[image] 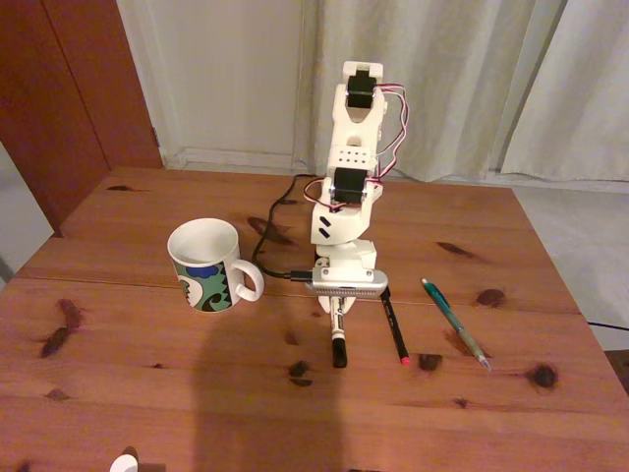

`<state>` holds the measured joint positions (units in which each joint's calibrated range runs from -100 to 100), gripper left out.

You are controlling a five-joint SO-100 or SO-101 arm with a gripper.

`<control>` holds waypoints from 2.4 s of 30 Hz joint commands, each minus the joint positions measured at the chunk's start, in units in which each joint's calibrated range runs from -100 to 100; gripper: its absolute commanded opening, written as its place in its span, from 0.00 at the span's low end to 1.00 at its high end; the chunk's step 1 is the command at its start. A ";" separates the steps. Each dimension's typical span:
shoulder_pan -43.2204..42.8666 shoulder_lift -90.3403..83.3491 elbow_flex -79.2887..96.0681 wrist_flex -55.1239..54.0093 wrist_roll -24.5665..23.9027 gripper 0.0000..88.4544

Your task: Clean up the desk and place the pens and markers into the cup

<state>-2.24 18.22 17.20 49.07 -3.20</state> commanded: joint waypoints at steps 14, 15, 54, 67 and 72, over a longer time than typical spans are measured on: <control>2.68 -20.08 12.74 -0.77 1.42 0.01; 3.08 -21.65 13.73 -0.77 1.52 0.01; 20.45 -21.74 -11.88 -22.70 -6.96 0.01; 21.58 -17.27 -12.42 -23.48 -6.96 0.01; 22.06 -17.43 -12.42 -23.48 -6.96 0.01</control>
<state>19.33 1.44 8.37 27.25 -9.99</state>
